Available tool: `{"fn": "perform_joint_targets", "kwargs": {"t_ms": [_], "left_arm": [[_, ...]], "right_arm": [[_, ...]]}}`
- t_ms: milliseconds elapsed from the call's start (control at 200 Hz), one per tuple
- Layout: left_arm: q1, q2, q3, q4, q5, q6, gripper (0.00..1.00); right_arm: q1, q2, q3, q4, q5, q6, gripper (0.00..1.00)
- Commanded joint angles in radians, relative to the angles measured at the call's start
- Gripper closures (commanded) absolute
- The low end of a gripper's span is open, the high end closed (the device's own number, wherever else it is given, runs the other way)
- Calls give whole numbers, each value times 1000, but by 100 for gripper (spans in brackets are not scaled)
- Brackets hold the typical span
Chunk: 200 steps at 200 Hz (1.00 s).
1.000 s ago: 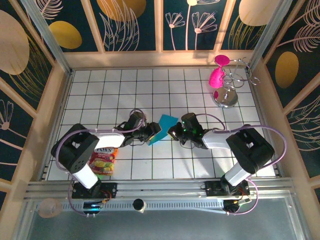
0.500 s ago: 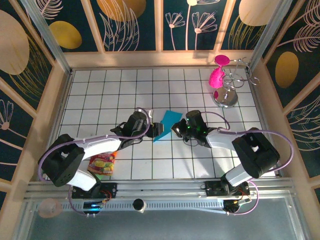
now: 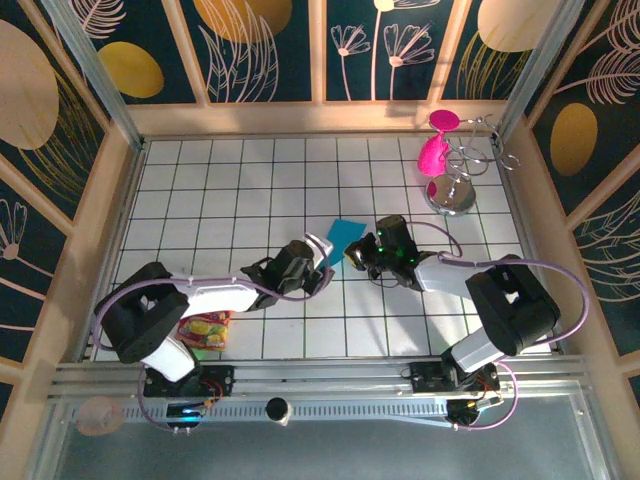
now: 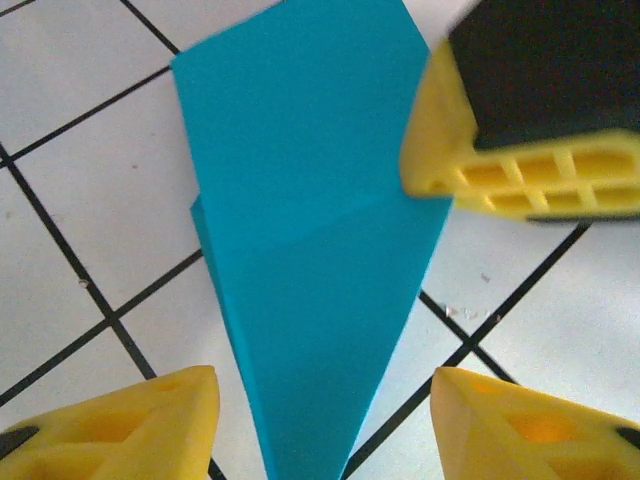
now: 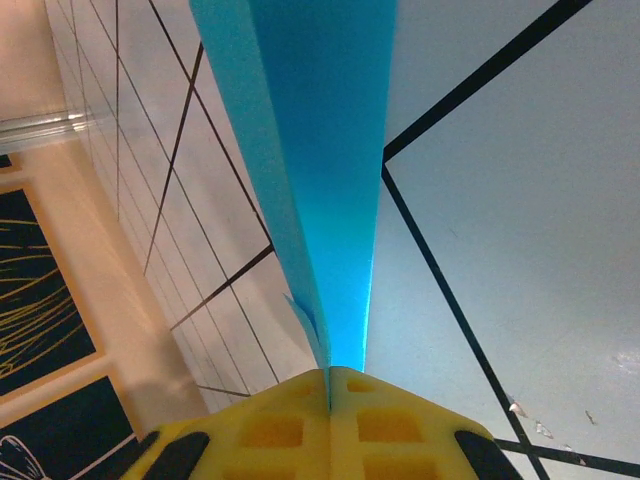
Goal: Fold a paper plane with a square sheet of paper (pick it up from the middle)
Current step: Fold the wing for the fifth time at the center of the table.
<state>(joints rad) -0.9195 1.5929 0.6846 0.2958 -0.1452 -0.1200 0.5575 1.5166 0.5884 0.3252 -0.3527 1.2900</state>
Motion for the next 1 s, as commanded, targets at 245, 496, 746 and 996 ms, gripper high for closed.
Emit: {"fn": "perform_joint_targets", "kwargs": {"t_ms": [245, 496, 746, 996], "left_arm": [[-46, 97, 32, 93, -99, 201, 55], [-47, 104, 4, 133, -77, 173, 69], [-46, 101, -29, 174, -80, 147, 72], [-46, 114, -28, 178, -91, 150, 73]], "right_arm": [[-5, -13, 20, -11, -38, 19, 100], [-5, -6, 18, -3, -55, 25, 100], [-5, -9, 13, 0, -71, 31, 100], [-5, -11, 11, -2, -78, 32, 100]]}}
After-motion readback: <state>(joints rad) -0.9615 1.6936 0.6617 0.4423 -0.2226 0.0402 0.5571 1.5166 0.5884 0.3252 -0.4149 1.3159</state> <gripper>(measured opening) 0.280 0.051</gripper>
